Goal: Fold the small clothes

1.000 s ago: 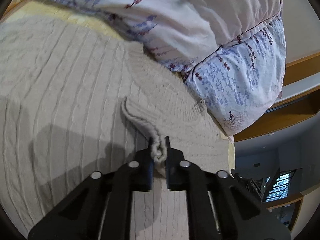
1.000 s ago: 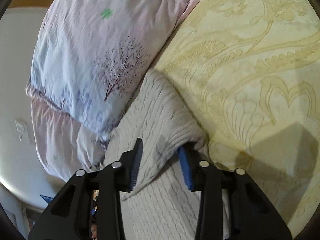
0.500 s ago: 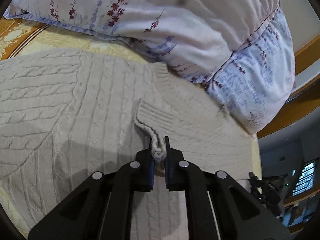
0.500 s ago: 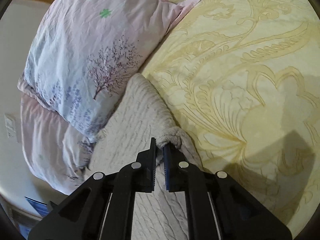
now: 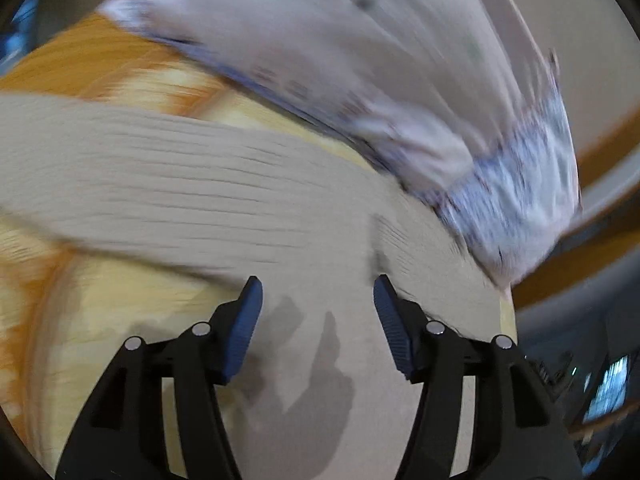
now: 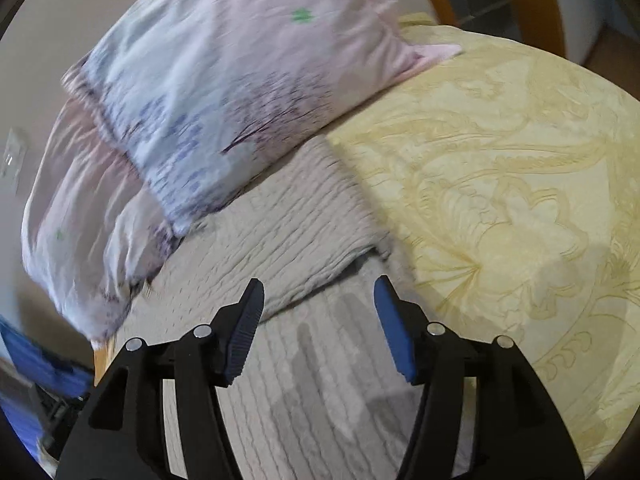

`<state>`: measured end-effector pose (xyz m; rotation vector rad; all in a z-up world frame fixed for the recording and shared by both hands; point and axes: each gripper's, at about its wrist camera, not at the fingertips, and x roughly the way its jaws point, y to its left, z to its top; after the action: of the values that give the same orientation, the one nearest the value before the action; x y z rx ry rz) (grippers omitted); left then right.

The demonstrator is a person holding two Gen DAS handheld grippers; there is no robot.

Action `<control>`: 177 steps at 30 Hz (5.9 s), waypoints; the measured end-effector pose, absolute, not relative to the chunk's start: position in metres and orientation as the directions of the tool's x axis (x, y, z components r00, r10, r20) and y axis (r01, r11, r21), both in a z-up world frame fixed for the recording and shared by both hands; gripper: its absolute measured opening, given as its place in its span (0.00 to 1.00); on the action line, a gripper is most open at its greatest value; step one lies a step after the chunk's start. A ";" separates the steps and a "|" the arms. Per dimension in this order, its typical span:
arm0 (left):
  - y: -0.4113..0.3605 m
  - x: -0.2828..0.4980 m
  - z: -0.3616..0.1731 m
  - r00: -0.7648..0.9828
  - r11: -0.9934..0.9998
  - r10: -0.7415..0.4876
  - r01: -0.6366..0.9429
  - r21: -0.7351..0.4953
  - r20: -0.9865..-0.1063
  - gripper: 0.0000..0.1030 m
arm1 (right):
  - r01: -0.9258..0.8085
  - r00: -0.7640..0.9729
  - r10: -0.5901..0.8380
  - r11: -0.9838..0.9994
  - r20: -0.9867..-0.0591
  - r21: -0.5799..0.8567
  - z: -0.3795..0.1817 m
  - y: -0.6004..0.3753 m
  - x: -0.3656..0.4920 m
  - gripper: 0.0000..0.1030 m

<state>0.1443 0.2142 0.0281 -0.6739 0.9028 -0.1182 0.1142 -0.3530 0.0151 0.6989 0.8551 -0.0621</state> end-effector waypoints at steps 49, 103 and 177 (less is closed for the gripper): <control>0.185 0.188 0.100 0.810 0.429 -0.542 0.038 -0.903 -0.223 0.05 | 0.042 0.618 0.444 0.805 -0.648 0.592 0.018 -0.301 0.101 0.64; 0.149 0.182 0.007 0.564 0.781 -0.483 -0.069 -0.621 -0.669 0.48 | -0.086 0.701 0.395 0.874 -0.594 0.479 0.063 -0.225 0.188 0.06; 0.178 -0.019 -0.013 0.502 0.655 -0.689 0.123 -0.746 -0.523 0.45 | 0.077 0.445 0.738 0.533 -0.507 0.843 -0.011 -0.393 -0.016 0.31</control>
<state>-0.0191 0.1777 -0.0135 -0.7060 0.9223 -0.5429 -0.0158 -0.3933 -0.0107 0.9404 1.0467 0.4941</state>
